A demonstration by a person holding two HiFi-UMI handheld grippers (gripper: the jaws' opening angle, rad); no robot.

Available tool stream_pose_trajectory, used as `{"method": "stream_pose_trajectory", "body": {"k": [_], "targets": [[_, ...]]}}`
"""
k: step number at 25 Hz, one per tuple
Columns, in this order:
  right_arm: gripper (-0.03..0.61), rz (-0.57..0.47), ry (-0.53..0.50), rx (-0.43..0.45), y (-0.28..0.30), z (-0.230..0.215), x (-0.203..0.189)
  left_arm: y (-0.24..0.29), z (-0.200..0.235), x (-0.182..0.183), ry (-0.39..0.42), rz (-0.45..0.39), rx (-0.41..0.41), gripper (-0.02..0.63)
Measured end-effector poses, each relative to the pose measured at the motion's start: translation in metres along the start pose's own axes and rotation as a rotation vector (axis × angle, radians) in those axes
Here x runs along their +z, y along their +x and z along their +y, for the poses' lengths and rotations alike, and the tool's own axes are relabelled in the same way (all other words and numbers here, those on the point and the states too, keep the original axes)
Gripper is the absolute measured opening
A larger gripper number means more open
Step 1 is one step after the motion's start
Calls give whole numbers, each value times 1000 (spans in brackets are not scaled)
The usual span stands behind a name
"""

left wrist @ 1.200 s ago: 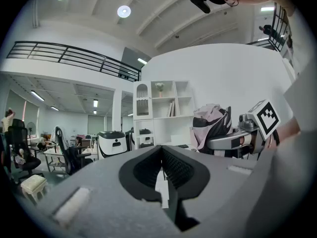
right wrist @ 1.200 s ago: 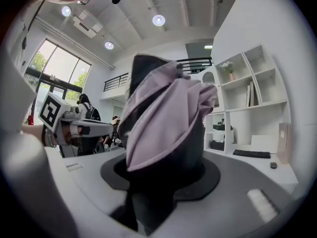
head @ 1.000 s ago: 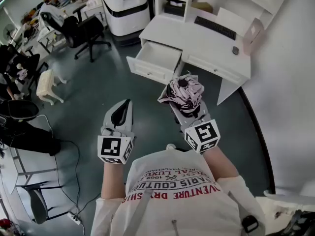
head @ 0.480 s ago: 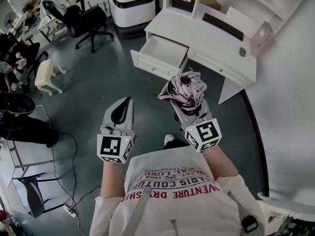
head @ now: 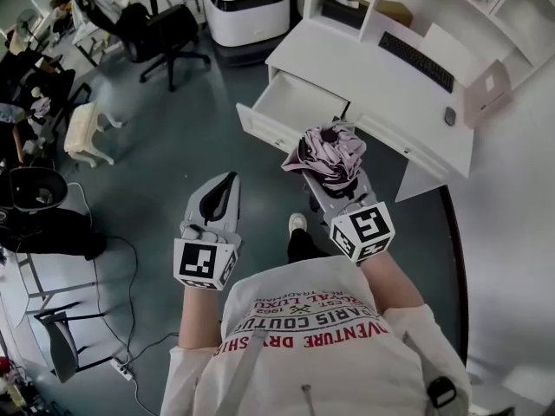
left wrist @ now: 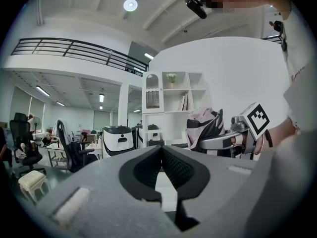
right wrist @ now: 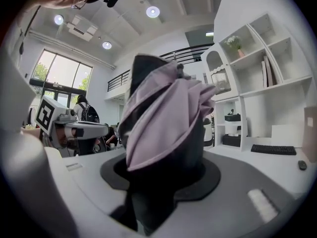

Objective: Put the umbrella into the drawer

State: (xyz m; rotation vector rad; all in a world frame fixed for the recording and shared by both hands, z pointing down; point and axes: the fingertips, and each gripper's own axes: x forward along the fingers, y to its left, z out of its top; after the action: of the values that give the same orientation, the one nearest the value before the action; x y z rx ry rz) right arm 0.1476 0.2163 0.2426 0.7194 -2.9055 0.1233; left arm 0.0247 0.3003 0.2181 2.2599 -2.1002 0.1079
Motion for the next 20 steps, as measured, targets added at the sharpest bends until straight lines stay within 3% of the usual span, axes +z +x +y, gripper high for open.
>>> {"method": "stream_pose_trajectory", "body": {"k": [10,20], "targets": [[193,26,3,57,120,-118,20,162,55,28,34,-28,23,6],[195,117,68,10,182,-184,-7,263,87,4,1,30,-47,6]]}}
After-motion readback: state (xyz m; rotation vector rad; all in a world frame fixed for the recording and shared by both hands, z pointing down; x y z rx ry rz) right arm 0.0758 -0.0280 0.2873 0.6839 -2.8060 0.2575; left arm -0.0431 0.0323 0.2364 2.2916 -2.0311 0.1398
